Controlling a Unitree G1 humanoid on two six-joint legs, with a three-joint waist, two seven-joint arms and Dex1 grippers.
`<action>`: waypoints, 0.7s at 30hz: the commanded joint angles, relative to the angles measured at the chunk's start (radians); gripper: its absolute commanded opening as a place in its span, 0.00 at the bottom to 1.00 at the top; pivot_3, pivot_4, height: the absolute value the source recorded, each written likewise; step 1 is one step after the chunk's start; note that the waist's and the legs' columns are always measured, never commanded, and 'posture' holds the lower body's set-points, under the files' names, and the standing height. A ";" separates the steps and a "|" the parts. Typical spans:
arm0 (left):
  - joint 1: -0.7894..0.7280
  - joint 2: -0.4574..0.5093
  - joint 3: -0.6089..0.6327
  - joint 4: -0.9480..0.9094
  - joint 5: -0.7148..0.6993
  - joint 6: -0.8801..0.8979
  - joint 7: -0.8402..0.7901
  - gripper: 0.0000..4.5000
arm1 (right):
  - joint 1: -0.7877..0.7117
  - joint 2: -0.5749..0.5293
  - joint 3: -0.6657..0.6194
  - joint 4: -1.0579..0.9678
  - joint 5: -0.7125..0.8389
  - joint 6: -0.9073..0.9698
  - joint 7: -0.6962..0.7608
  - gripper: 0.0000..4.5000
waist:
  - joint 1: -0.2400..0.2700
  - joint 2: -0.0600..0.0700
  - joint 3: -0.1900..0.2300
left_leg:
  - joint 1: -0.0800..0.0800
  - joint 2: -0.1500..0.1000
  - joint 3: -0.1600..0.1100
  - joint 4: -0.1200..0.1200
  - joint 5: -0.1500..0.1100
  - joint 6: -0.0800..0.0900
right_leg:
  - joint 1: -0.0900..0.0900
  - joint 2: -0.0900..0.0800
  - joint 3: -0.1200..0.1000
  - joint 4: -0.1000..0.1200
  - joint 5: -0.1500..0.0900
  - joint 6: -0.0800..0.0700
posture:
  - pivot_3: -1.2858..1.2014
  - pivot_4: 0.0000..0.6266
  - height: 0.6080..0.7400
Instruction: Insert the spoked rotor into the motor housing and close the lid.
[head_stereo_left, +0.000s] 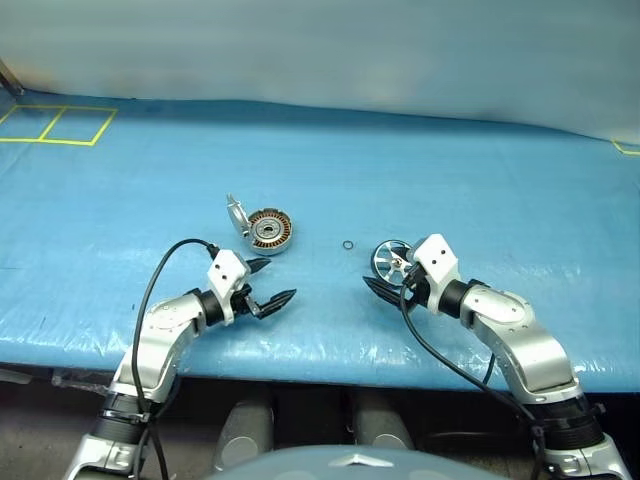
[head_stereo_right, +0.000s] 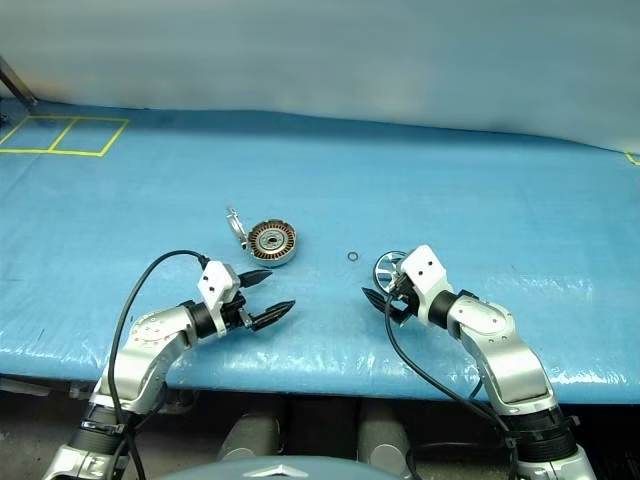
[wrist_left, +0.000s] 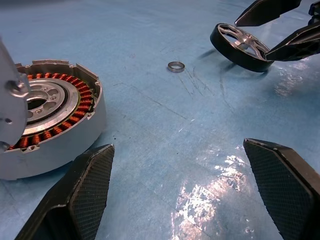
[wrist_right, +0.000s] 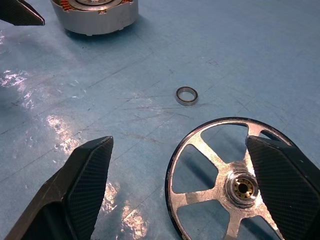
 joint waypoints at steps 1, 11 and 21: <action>-0.003 -0.004 0.016 -0.044 -0.024 0.000 0.001 1.00 | -0.011 0.002 -0.010 -0.024 0.003 -0.015 0.001 0.99 | 0.000 0.000 0.000 | 0.000 0.000 0.000 0.000 0.000 0.000 | 0.000 0.000 0.000 0.000 0.000 0.000 | 0.52 0.24 1.00; -0.006 -0.007 0.024 -0.051 -0.039 -0.015 0.002 1.00 | -0.011 0.008 -0.006 -0.020 0.010 -0.017 0.005 0.99 | 0.000 0.000 0.000 | 0.000 0.000 0.000 0.000 0.000 0.000 | 0.000 0.000 0.000 0.000 0.000 0.000 | 0.52 0.24 1.00; -0.003 -0.014 0.024 -0.056 -0.038 -0.024 0.011 1.00 | -0.008 0.007 -0.003 -0.021 0.003 -0.016 0.004 0.99 | 0.000 0.000 0.000 | 0.000 0.000 0.000 0.000 0.000 0.000 | 0.000 0.000 0.000 0.000 0.000 0.000 | 0.52 0.24 1.00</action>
